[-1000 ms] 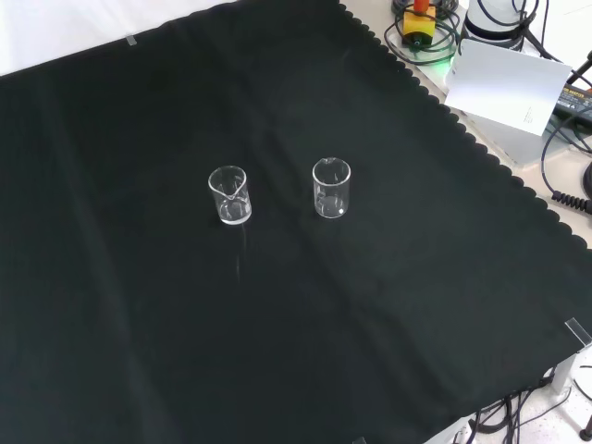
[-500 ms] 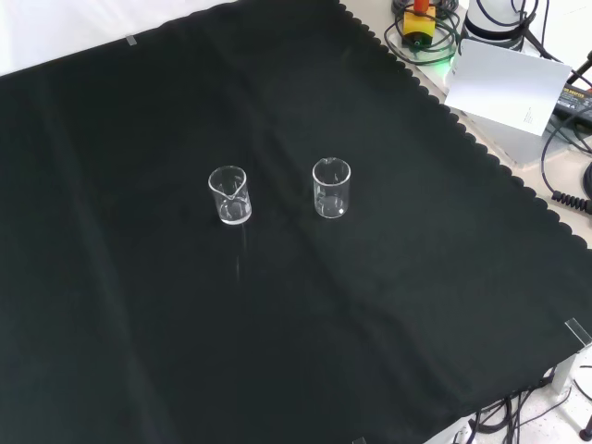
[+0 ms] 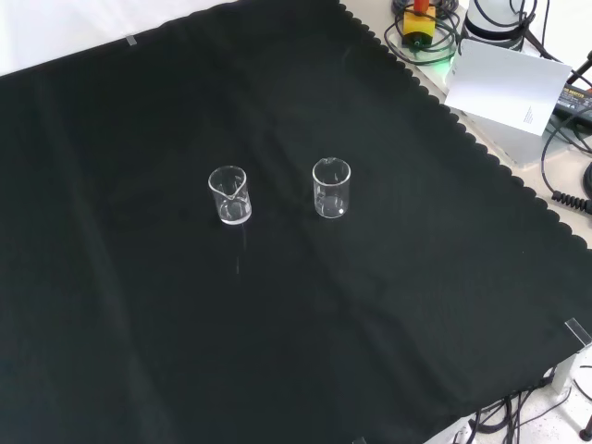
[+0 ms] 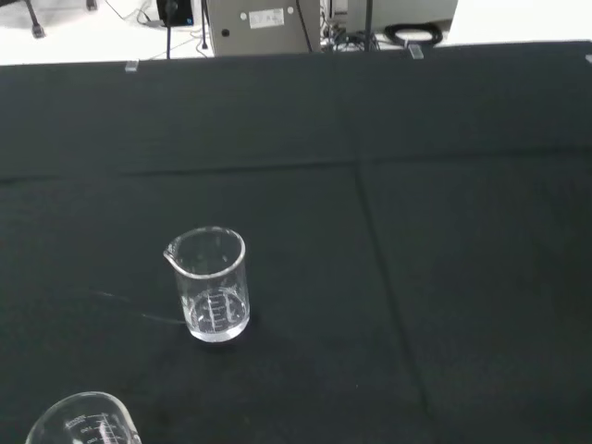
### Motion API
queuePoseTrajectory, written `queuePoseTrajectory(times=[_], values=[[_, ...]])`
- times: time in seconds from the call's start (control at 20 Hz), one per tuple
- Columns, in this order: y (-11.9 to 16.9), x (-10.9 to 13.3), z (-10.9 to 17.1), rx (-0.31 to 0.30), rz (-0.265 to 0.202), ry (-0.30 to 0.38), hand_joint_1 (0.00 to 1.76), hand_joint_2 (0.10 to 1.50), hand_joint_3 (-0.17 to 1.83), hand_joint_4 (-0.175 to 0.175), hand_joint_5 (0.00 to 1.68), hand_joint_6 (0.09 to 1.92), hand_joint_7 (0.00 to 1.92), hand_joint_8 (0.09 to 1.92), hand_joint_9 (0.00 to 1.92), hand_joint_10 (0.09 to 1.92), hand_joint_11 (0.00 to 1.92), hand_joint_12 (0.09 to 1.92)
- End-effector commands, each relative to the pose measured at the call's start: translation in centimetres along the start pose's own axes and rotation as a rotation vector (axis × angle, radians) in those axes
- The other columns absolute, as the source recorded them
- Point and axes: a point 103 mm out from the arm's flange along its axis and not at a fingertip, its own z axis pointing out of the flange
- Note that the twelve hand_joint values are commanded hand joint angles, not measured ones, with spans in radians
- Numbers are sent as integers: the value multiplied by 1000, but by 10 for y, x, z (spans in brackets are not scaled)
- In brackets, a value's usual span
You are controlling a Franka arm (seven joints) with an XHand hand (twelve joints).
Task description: Pick up the beaker on the right.
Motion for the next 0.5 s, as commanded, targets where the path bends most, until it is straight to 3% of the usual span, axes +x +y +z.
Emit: queuePoseTrajectory(times=[0.05, 0.5], values=[[51, 9, 43, -9, 23, 32, 158, 1150, 360, -10, 264, 87, 94, 517, 201, 646, 0, 1326], [128, -2, 114, 56, -58, 121, 458, 1029, 338, -14, 315, 87, 170, 585, 309, 673, 37, 1379]])
